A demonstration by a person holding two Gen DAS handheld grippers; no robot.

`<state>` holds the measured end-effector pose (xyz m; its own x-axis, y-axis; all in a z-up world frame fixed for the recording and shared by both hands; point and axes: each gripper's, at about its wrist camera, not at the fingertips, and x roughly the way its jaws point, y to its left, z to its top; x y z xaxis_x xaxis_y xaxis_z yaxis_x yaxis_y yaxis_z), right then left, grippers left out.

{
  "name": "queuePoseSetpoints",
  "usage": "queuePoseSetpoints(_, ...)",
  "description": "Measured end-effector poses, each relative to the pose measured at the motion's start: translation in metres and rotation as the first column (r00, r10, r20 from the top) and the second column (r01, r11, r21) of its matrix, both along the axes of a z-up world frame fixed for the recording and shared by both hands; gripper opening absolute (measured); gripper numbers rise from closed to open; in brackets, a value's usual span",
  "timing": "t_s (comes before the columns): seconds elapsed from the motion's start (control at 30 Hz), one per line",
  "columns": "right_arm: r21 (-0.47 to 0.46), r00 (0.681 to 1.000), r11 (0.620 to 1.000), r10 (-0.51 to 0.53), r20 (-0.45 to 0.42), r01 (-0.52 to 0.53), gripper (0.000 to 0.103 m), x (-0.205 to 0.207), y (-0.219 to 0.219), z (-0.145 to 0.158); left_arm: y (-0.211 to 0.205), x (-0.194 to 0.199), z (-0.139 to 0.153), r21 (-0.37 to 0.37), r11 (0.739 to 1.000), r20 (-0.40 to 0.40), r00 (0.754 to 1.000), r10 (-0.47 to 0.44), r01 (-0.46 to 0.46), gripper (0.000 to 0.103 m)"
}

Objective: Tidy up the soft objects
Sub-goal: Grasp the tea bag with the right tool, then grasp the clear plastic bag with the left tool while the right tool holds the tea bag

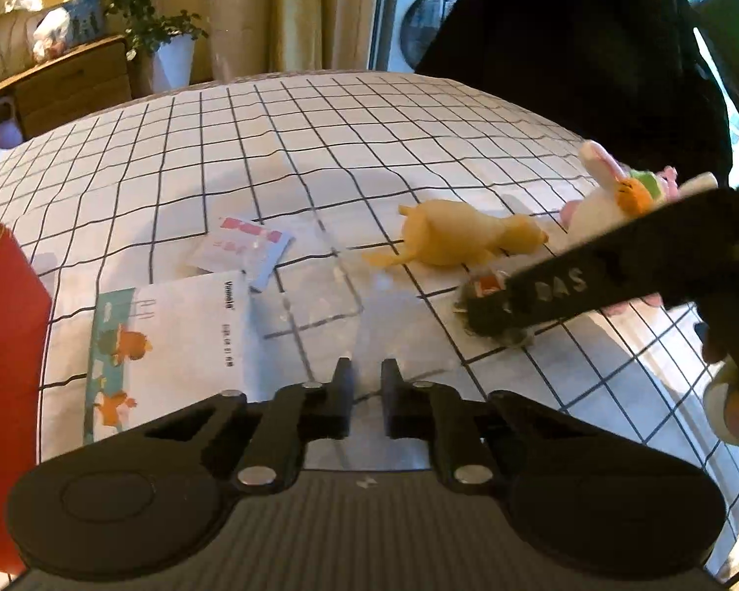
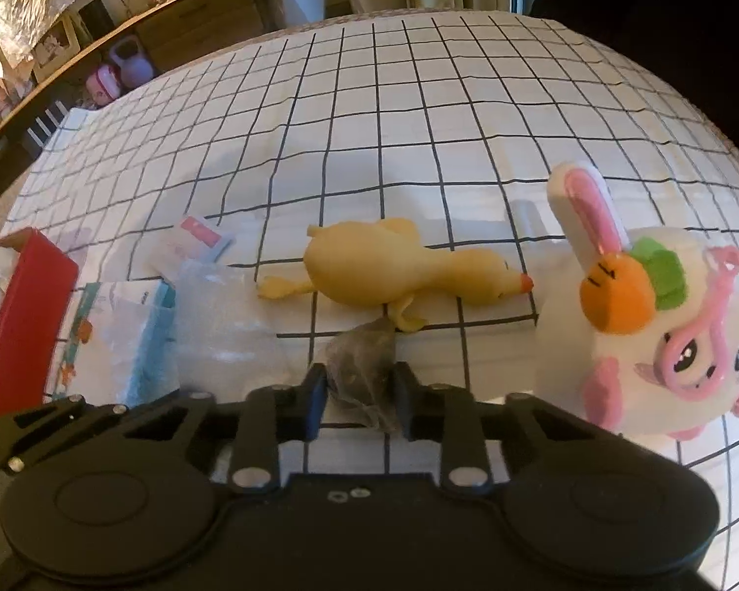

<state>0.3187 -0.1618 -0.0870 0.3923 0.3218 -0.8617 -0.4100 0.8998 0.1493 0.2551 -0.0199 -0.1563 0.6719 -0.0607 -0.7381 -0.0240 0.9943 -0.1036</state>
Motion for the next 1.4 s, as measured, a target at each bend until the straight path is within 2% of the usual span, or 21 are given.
queuePoseSetpoints(0.07,0.002,1.0,1.0,-0.004,0.003,0.004,0.012,-0.002,-0.001,0.0,0.003,0.0,0.002,-0.001,1.0,0.004,1.0,0.003,-0.003,0.008)
queuePoseSetpoints(0.2,0.011,1.0,1.0,-0.006,0.017,0.006,0.008,-0.008,-0.008,0.005,0.01,-0.002,0.009,-0.04,0.999,0.016,1.0,0.005,-0.005,0.005)
queuePoseSetpoints(0.4,0.027,1.0,1.0,0.005,0.024,-0.005,0.008,-0.021,-0.021,0.014,0.014,-0.011,0.016,-0.107,0.994,0.011,1.0,-0.022,0.023,0.005)
queuePoseSetpoints(0.73,0.014,0.999,0.999,0.029,0.021,-0.029,0.008,-0.033,-0.031,0.015,0.011,-0.027,0.033,-0.174,0.985,-0.025,0.999,-0.023,0.019,0.007)
queuePoseSetpoints(0.8,0.015,0.999,0.999,0.033,0.021,-0.034,0.008,-0.034,-0.032,0.015,0.007,-0.029,0.04,-0.167,0.986,-0.019,0.999,-0.027,0.024,0.011)
queuePoseSetpoints(0.83,0.015,0.999,0.999,0.036,0.019,-0.036,0.008,-0.035,-0.033,0.014,0.005,-0.029,0.043,-0.163,0.986,-0.016,0.999,-0.032,0.028,0.016)
queuePoseSetpoints(0.9,0.014,0.999,0.999,0.042,0.018,-0.042,0.008,-0.036,-0.034,0.013,0.001,-0.025,0.047,-0.158,0.987,-0.017,0.999,-0.03,0.027,0.034)
queuePoseSetpoints(0.93,0.012,0.999,0.999,0.044,0.016,-0.044,0.008,-0.037,-0.035,0.012,-0.002,-0.023,0.048,-0.153,0.988,-0.021,0.999,-0.024,0.02,0.056)
queuePoseSetpoints(0.97,0.012,0.999,0.999,0.046,0.015,-0.046,0.008,-0.038,-0.036,0.012,-0.003,-0.02,0.049,-0.143,0.99,-0.021,1.0,-0.019,0.016,0.073)
queuePoseSetpoints(1.07,0.009,0.998,0.998,0.06,0.015,-0.06,0.008,-0.041,-0.038,0.013,-0.012,-0.013,0.048,-0.113,0.994,-0.017,1.0,-0.001,-0.001,0.074)
queuePoseSetpoints(1.2,0.002,0.998,0.998,0.065,0.011,-0.065,0.009,-0.042,-0.046,0.013,-0.016,0.007,0.03,-0.093,0.995,-0.085,0.996,0.023,-0.031,0.075)
queuePoseSetpoints(1.4,-0.01,0.996,0.996,0.087,0.0,-0.087,0.009,-0.043,-0.055,0.01,-0.019,0.026,0.006,-0.057,0.996,-0.137,0.989,0.054,-0.062,0.075)
